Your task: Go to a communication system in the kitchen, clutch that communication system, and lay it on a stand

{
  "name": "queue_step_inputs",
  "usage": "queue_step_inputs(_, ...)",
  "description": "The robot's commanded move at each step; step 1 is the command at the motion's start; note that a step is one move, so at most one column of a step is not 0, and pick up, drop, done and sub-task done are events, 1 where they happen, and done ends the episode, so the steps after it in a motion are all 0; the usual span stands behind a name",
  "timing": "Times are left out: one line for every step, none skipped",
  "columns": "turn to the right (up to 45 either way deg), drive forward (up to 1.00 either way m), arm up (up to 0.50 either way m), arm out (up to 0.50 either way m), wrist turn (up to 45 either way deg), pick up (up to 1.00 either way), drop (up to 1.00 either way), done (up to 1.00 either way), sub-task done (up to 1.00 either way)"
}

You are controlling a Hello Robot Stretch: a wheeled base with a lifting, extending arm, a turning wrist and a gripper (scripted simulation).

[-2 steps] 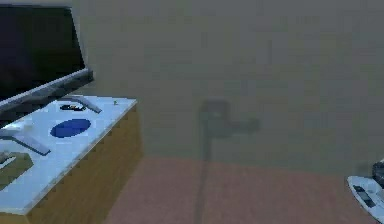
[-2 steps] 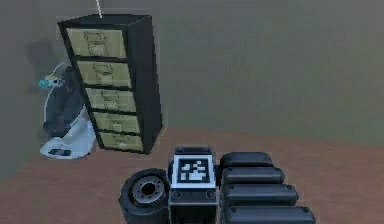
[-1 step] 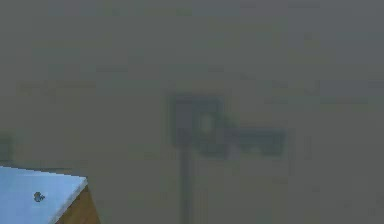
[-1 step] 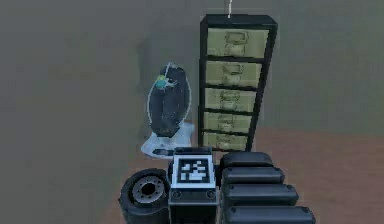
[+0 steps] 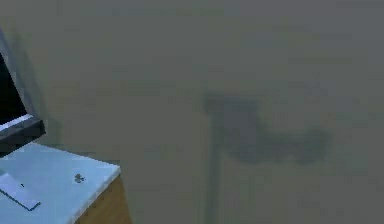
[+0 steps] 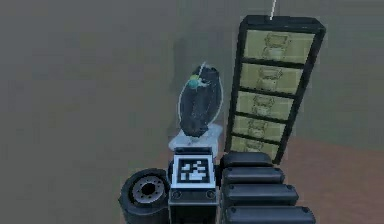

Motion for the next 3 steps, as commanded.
queue_step_inputs(0.0, 0.1, 0.0, 0.0, 0.0, 0.0, 0.0, 0.0, 0.0)
queue_step_inputs(-45.0, 0.0, 0.0, 0.0, 0.0, 0.0, 0.0, 0.0, 0.0)
queue_step_inputs(39.0, 0.0, 0.0, 0.0, 0.0, 0.0, 0.0, 0.0, 0.0)
